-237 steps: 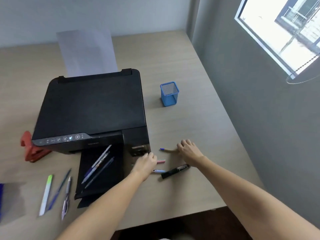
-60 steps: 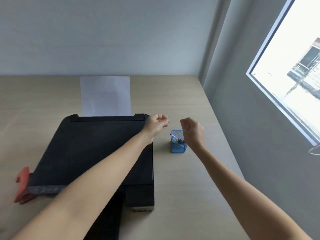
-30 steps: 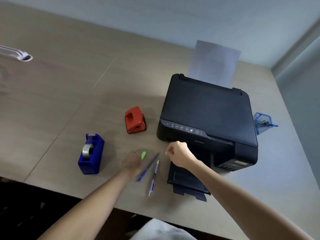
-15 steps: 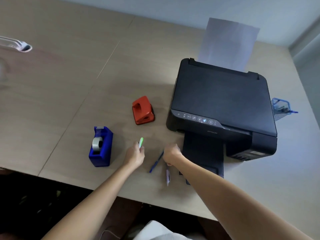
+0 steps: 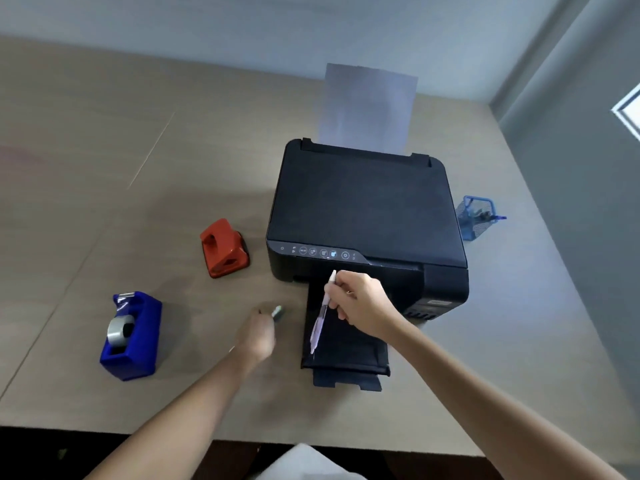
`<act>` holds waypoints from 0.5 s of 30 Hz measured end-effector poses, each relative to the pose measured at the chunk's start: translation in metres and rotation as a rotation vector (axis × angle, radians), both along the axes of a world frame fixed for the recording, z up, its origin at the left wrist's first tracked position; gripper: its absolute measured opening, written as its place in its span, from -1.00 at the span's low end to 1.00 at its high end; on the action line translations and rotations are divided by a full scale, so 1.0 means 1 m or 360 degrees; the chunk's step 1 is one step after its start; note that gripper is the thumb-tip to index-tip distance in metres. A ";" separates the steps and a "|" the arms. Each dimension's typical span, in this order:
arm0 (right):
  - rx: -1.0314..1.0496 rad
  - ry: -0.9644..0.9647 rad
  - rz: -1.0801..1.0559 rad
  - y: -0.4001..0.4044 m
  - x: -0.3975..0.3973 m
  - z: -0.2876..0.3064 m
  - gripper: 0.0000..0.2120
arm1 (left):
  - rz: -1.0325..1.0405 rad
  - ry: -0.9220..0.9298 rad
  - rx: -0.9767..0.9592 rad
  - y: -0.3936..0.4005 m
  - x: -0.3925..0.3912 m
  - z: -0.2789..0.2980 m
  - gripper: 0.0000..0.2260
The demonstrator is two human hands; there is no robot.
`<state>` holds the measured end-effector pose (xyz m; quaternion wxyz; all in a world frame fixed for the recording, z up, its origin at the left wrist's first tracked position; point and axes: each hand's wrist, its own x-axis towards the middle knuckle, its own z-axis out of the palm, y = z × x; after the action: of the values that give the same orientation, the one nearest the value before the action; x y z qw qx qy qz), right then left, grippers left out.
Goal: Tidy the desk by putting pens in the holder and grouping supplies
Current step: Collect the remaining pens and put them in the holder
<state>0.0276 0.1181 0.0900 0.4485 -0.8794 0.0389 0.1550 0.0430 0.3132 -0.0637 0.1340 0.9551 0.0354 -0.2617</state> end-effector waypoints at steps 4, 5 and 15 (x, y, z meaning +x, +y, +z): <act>0.0481 -0.0063 -0.0154 -0.056 0.005 0.050 -0.78 | 0.0112 0.0263 -0.0206 0.000 0.009 0.015 -0.70; 0.0641 -0.0062 -0.0218 -0.071 0.008 0.060 -0.80 | 0.0140 0.0360 -0.0298 0.005 0.009 0.025 -0.75; 0.0847 0.0180 -0.0873 -0.285 0.050 0.065 -0.74 | 0.0009 0.0966 -0.1155 -0.048 0.056 0.235 -0.76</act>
<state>0.0776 -0.1665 0.1553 0.6830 -0.6792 0.2558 0.0820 0.0993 0.2656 0.1714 0.4434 0.7269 -0.0182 -0.5240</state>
